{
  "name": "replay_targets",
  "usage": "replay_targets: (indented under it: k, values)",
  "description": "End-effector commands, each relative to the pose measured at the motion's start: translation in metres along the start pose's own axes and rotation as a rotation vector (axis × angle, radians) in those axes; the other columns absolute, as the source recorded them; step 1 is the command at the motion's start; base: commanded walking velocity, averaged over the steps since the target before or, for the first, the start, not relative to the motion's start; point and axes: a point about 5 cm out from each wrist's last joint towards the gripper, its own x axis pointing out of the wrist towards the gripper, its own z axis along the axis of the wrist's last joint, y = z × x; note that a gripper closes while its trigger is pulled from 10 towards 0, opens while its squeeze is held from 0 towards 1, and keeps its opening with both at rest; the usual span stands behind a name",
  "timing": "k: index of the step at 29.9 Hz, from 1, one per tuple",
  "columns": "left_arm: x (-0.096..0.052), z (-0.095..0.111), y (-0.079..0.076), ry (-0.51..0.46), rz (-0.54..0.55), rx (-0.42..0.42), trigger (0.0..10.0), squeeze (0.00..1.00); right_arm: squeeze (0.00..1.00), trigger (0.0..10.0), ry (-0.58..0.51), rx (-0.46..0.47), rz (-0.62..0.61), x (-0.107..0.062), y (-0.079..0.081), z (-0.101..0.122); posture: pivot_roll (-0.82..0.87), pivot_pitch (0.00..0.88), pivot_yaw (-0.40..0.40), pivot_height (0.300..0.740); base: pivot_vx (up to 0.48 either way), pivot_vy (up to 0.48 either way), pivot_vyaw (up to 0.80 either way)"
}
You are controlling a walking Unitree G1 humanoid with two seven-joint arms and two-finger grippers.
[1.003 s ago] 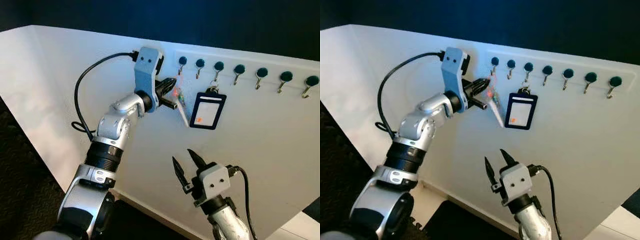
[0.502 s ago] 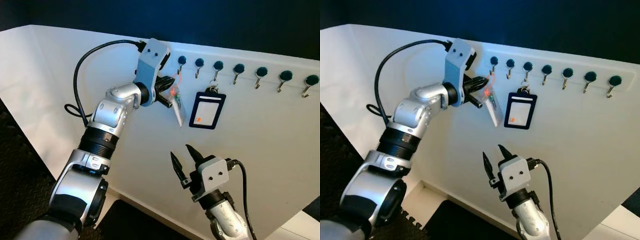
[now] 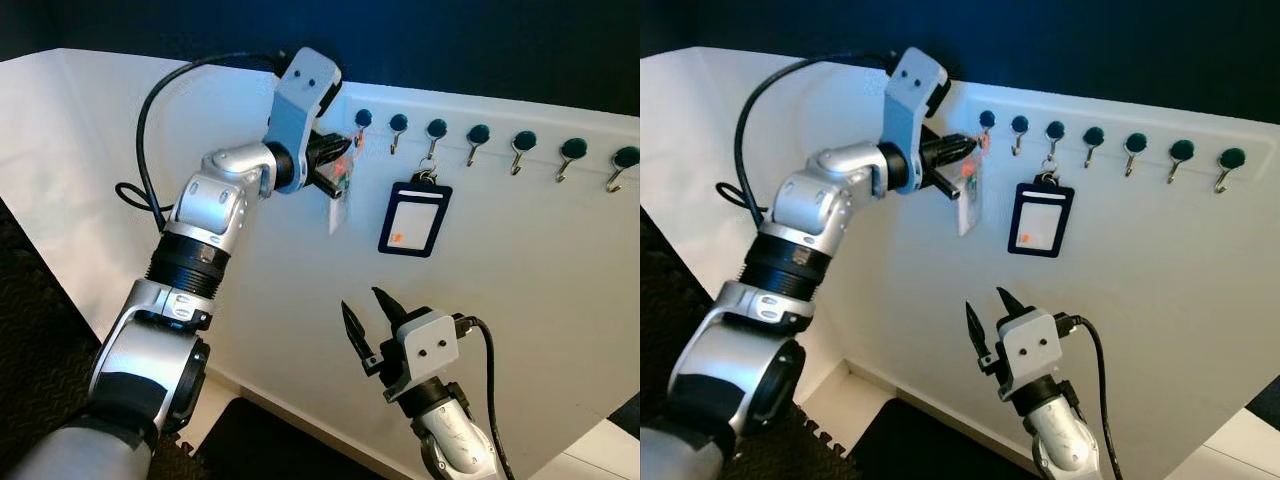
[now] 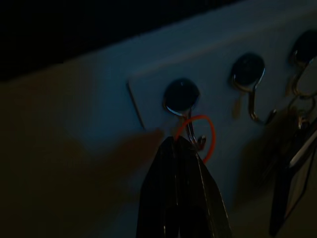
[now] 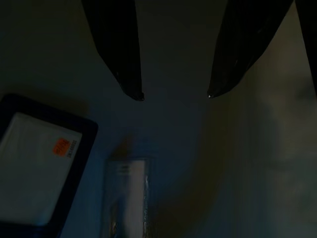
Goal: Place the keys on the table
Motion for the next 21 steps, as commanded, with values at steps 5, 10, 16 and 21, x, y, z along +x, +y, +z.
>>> replay_targets:
  k: [5,10,16,21]
  values:
    - [-0.006,0.022,0.003,-0.055,0.003,0.044,10.0,0.0,0.0,10.0,-0.002,0.009,0.0,-0.002,0.0,0.003,0.1,0.158,0.074,0.74,0.0,0.0,0.0]
    - [-0.011,0.025,0.0,-0.068,-0.009,0.056,10.0,0.0,0.0,10.0,0.004,0.009,0.002,-0.002,0.001,0.003,0.1,0.159,0.073,0.74,0.0,0.0,0.0]
    - [-0.021,0.011,-0.004,-0.081,0.007,0.021,10.0,0.0,0.0,10.0,0.009,0.009,0.0,-0.003,0.001,0.002,0.1,0.16,0.076,0.74,0.0,0.0,0.0]
    - [-0.039,-0.014,-0.012,-0.172,0.066,-0.139,10.0,0.0,0.0,10.0,0.006,0.011,-0.008,-0.002,0.0,0.003,0.1,0.163,0.079,0.74,0.0,0.0,0.0]
